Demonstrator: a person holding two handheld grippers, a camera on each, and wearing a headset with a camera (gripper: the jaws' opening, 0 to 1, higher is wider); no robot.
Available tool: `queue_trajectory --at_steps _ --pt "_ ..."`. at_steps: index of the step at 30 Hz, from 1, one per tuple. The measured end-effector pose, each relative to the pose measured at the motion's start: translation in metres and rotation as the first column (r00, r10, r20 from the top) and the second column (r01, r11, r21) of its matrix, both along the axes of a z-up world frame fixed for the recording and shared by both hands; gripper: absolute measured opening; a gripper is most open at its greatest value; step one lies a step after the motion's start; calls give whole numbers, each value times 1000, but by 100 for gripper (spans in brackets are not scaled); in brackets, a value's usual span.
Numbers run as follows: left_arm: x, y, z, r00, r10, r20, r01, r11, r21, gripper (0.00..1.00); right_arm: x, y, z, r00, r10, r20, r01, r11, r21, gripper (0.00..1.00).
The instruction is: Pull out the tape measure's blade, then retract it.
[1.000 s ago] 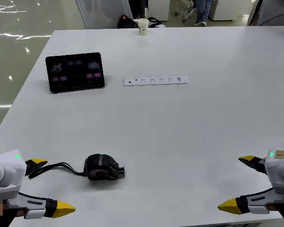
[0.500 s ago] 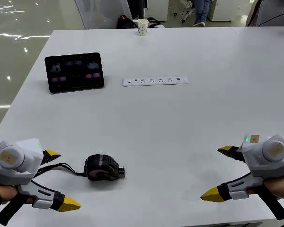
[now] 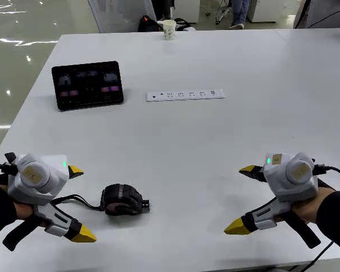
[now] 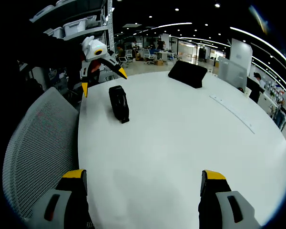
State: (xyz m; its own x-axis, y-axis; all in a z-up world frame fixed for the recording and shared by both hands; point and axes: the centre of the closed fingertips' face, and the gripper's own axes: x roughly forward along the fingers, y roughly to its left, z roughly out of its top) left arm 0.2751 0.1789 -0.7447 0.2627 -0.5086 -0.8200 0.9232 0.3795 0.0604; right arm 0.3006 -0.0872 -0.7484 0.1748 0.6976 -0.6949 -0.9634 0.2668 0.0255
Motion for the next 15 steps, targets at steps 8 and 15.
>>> queue_trajectory --at_steps 8,15 --pt "11 -17 -4 997 -78 -11 79 996 29 96 9 28 0 998 67 4 -67 998 -5 99" --pt "20 -32 -4 996 -86 -34 87 996 26 88 11 52 -1 994 105 -1 -105 994 18 99"
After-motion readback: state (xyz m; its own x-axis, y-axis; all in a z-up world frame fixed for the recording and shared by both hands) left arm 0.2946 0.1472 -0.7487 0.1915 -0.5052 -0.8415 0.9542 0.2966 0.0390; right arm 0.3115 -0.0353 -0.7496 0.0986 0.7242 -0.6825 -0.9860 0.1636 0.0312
